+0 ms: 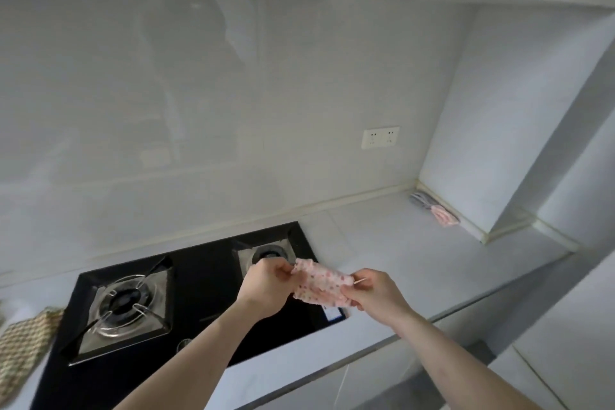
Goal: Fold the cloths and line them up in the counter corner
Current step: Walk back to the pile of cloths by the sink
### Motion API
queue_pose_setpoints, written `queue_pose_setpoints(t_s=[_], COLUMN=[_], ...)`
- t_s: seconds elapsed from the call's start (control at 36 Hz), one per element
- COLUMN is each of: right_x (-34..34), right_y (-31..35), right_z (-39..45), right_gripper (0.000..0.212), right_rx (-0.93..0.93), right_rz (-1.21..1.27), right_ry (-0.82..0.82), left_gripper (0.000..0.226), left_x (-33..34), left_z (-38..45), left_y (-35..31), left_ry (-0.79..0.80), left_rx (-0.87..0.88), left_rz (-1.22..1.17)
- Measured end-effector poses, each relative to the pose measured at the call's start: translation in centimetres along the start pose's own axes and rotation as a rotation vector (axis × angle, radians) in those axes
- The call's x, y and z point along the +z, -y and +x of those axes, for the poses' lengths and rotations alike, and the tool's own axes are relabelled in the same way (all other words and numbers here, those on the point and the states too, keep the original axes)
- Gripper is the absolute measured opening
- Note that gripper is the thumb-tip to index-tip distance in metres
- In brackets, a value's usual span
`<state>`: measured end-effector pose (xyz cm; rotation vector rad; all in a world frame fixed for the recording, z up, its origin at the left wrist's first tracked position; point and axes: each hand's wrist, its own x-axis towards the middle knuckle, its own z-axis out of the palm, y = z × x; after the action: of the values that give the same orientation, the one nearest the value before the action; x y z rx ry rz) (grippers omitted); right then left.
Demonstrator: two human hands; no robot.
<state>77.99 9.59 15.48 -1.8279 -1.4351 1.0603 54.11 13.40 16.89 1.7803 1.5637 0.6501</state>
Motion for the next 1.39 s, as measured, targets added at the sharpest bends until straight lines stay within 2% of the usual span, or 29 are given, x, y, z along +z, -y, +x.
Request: queue_pose_setpoints(t_s=[0.14, 0.31, 0.53, 0.67, 0.81, 1.0, 1.28, 1.39], right_x=[-2.4, -4.3, -9.2, -12.6, -16.2, -22.6, -30.2, -32.5], right_y=[-1.5, -3.6, -8.9, -14.7, -18.8, -23.1, -28.6, -30.9], right_z=[2.4, 5.9, 10.0, 13.1, 17.0, 24.0, 31.3, 33.0], right_gripper=[0.014, 0.010, 0.012, 0.016, 0.007, 0.016, 0.008, 0.010], right_rx=[0.024, 0.069, 0.256, 0.445, 0.592, 0.674, 0.696, 0.626], right_rz=[0.012, 0.068, 0.304, 0.457, 0.540, 0.552, 0.638, 0.581], right_ry=[-0.010, -0.074, -0.363, -0.504, -0.561, -0.607, -0.693, -0.603], left_gripper=[0.035, 0.023, 0.020, 0.014, 0.016, 0.010, 0.010, 0.004], left_x=[2.5, 4.5, 8.4, 11.1, 12.3, 14.4, 20.3, 22.6], left_z=[3.3, 7.8, 14.5, 16.9, 19.7, 24.2, 29.2, 30.4], left_y=[-1.0, -3.4, -6.0, -6.5, -7.2, -8.5, -12.5, -13.7], left_ry=[0.006, 0.036, 0.170, 0.265, 0.271, 0.234, 0.223, 0.223], left_rx=[-0.046, -0.044, -0.061, -0.062, -0.056, -0.083, -0.118, -0.127], left_rz=[0.037, 0.097, 0.131, 0.169, 0.185, 0.179, 0.220, 0.214])
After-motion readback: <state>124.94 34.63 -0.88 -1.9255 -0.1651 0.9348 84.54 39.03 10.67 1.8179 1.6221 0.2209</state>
